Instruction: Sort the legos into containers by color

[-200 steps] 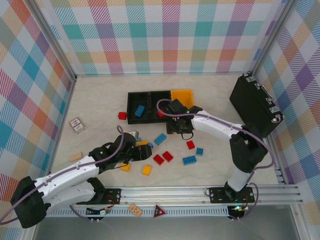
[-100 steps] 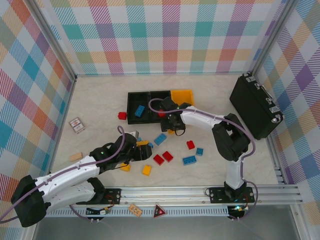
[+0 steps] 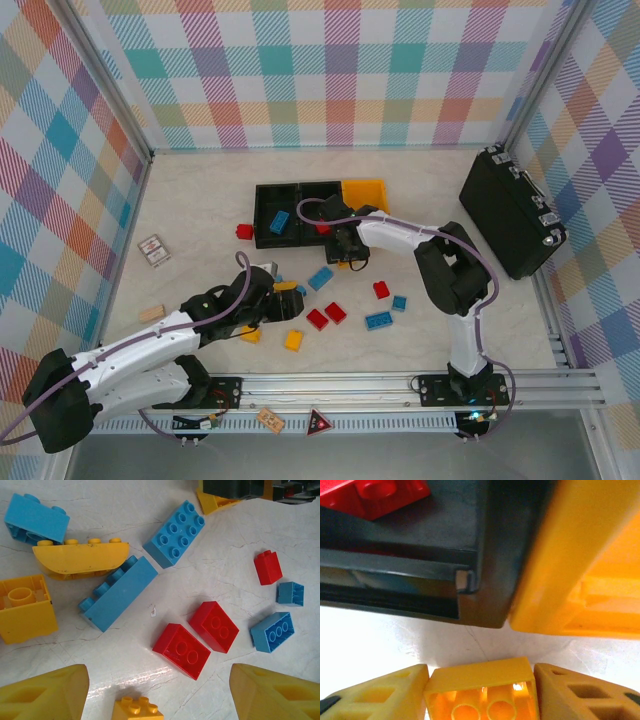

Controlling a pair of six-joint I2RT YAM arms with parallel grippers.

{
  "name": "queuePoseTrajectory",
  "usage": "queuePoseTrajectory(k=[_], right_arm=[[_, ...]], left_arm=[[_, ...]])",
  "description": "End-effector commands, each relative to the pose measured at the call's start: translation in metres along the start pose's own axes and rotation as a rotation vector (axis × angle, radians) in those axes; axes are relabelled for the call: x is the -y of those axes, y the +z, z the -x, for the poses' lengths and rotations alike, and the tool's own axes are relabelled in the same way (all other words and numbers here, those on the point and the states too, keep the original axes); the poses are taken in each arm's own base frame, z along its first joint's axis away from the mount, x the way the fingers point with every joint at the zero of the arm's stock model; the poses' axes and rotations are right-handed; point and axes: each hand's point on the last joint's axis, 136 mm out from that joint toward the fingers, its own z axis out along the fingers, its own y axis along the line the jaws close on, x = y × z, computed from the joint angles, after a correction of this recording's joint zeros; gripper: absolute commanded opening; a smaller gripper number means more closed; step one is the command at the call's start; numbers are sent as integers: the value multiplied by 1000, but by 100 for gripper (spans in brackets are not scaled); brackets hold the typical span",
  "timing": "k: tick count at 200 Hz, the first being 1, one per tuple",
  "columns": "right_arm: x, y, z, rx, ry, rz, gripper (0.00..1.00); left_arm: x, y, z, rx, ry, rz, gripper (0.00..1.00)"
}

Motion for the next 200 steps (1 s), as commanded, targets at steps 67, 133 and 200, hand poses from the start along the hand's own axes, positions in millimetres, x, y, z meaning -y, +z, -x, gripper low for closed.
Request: queuePoseTrajectory(k=[67,133,200], right_arm=[[9,-35,-4,34,-6,15,39],[37,-83,18,130,39,17,39],[61,-78,71,166,118,-4,40]], left_arm=[[5,-1,5,28,-2,-11,74],[15,4,9,16,4,-29,74],[31,8,17,25,17,-59,74]])
